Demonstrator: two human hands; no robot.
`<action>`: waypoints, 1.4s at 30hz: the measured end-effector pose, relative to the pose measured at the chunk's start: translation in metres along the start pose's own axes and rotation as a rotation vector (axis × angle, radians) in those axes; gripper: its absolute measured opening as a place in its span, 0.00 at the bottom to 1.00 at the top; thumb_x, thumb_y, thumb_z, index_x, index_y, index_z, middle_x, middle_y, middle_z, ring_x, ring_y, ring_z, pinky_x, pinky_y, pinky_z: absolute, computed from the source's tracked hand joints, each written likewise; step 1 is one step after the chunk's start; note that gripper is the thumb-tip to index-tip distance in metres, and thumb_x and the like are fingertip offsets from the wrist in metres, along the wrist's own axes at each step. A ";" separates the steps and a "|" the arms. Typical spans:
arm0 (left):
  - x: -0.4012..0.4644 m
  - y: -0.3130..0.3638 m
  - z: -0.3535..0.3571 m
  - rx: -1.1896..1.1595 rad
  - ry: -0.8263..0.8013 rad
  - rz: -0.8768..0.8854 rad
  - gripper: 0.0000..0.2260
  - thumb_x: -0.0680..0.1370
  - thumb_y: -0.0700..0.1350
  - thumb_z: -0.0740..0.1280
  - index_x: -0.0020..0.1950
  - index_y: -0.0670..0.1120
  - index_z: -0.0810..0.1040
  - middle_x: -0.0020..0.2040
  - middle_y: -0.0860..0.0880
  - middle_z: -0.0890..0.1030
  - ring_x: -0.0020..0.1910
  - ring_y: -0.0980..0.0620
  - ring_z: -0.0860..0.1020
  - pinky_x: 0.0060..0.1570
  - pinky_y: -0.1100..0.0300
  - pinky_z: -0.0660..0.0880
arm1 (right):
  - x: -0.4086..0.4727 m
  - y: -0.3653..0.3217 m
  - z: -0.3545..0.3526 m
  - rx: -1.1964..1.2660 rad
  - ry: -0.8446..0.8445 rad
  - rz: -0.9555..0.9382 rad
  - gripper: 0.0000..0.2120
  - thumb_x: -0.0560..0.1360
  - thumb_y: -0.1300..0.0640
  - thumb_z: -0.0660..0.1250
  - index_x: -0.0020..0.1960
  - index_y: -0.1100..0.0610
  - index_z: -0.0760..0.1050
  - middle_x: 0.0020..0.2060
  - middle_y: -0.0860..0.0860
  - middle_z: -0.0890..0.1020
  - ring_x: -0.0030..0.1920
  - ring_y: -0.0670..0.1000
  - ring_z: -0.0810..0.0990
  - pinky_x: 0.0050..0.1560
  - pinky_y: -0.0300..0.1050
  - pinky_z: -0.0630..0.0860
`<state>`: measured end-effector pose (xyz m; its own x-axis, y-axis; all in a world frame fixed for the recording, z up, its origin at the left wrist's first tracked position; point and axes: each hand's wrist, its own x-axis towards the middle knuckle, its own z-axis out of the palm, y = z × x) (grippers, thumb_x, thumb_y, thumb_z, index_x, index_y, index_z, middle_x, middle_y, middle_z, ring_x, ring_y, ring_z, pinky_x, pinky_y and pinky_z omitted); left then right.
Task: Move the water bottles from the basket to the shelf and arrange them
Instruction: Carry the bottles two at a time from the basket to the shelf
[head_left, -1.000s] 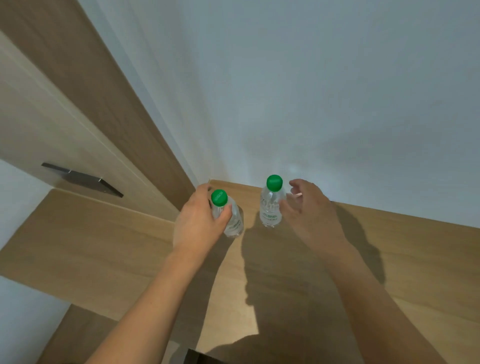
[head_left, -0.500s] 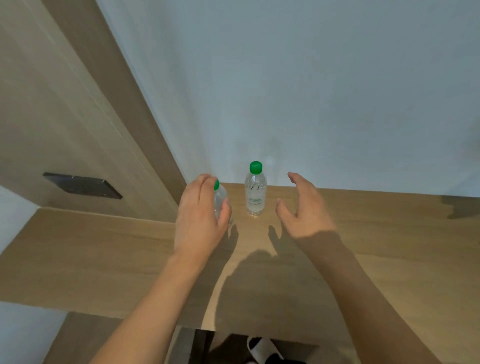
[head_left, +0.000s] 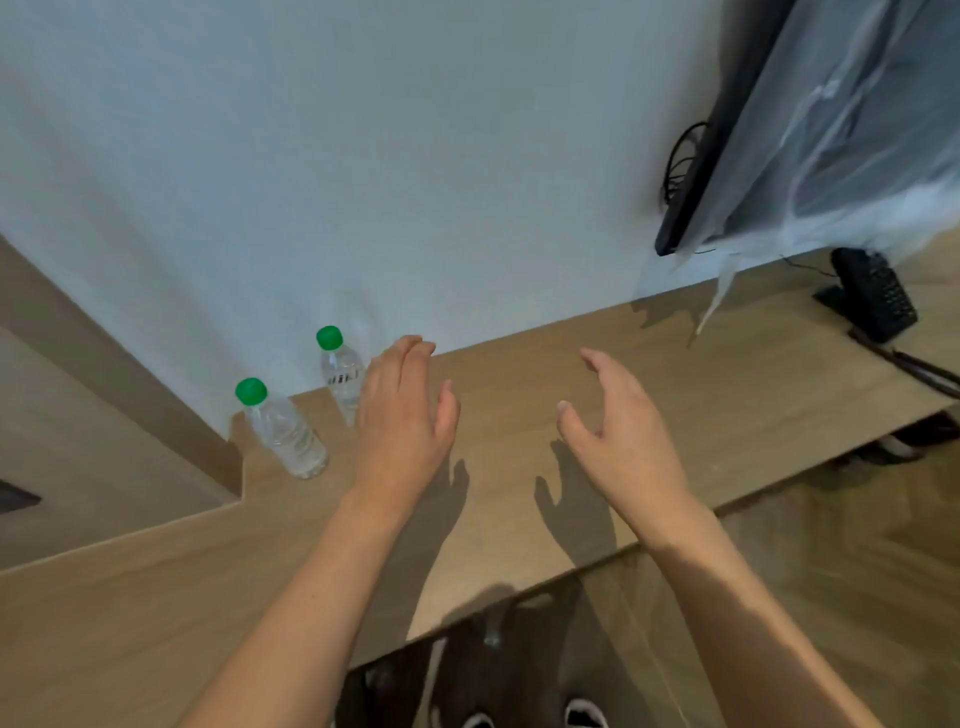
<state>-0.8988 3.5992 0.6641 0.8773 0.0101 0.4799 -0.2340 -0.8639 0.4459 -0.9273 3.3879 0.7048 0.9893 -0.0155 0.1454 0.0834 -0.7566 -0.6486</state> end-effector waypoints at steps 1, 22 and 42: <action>-0.001 0.010 0.008 -0.008 -0.021 0.032 0.18 0.78 0.44 0.63 0.66 0.38 0.73 0.66 0.40 0.74 0.65 0.41 0.71 0.68 0.49 0.67 | -0.006 0.011 -0.009 -0.017 0.012 0.023 0.28 0.80 0.52 0.63 0.77 0.52 0.59 0.74 0.48 0.66 0.74 0.47 0.64 0.74 0.47 0.62; -0.045 0.397 0.179 -0.229 -0.268 0.614 0.17 0.79 0.43 0.64 0.68 0.41 0.74 0.66 0.44 0.74 0.66 0.47 0.72 0.68 0.46 0.69 | -0.161 0.276 -0.263 -0.172 0.406 0.494 0.27 0.78 0.54 0.64 0.75 0.55 0.64 0.71 0.51 0.71 0.72 0.50 0.67 0.73 0.44 0.61; -0.018 0.662 0.370 -0.418 -0.385 0.909 0.17 0.79 0.44 0.64 0.66 0.40 0.74 0.64 0.44 0.75 0.63 0.45 0.74 0.64 0.48 0.71 | -0.165 0.478 -0.436 -0.250 0.611 0.705 0.28 0.78 0.54 0.66 0.75 0.55 0.63 0.71 0.52 0.70 0.72 0.51 0.66 0.71 0.41 0.59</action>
<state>-0.9144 2.8412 0.6713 0.3578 -0.7725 0.5246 -0.9269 -0.2256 0.3000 -1.1032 2.7438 0.6960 0.5629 -0.8036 0.1932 -0.6034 -0.5594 -0.5684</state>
